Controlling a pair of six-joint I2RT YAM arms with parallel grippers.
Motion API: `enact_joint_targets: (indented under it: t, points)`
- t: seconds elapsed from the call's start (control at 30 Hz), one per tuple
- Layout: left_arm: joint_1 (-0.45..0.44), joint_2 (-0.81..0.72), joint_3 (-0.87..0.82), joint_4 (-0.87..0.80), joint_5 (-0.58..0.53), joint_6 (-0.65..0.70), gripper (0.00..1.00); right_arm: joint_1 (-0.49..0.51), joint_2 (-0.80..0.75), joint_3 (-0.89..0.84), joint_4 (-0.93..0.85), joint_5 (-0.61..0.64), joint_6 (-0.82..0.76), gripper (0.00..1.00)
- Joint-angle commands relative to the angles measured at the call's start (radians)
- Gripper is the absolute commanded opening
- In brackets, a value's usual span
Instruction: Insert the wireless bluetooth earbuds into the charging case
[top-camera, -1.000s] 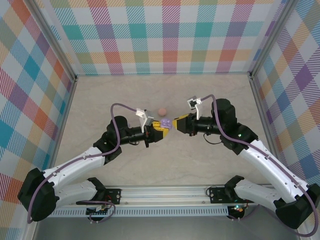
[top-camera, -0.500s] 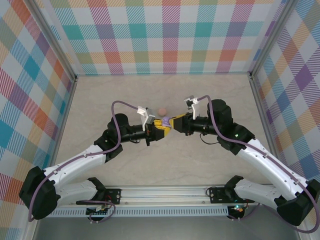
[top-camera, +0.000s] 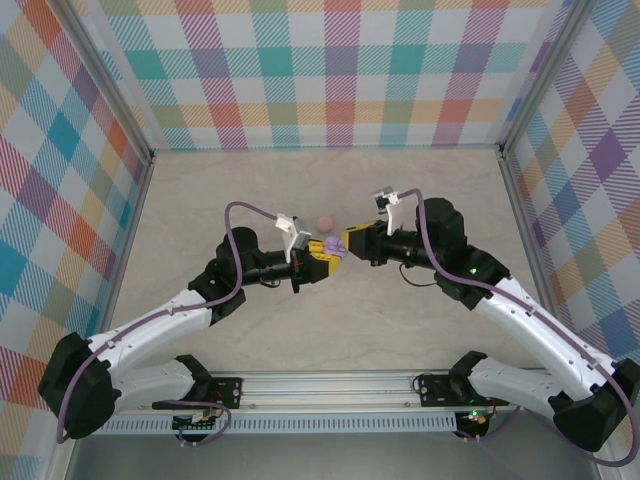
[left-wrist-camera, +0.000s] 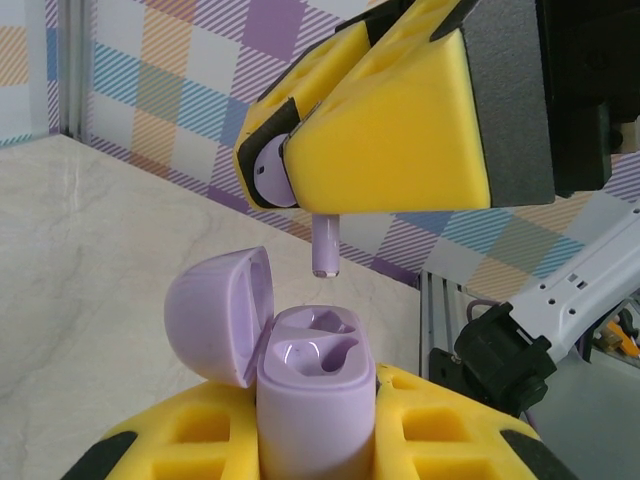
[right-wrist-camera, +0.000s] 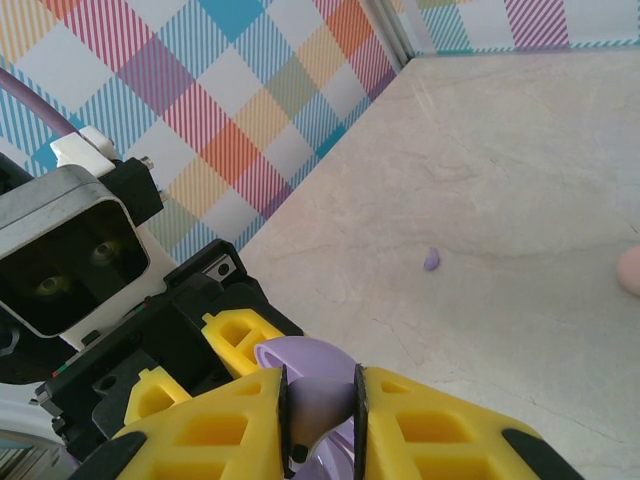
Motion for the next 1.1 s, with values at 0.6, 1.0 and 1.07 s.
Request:
enact_joint_targets:
  t: [0.6,1.0,1.07]
  points:
    - [-0.018,0.026,0.065,0.037,-0.014,-0.060,0.00,0.022,0.007,0.017,0.012,0.034,-0.001,0.23]
    - [-0.019,0.010,0.053,0.059,-0.036,-0.082,0.00,0.028,0.006,0.020,-0.004,0.018,-0.009,0.23]
    - [-0.020,0.012,0.053,0.059,-0.040,-0.083,0.00,0.030,0.016,0.026,-0.012,0.007,-0.013,0.23]
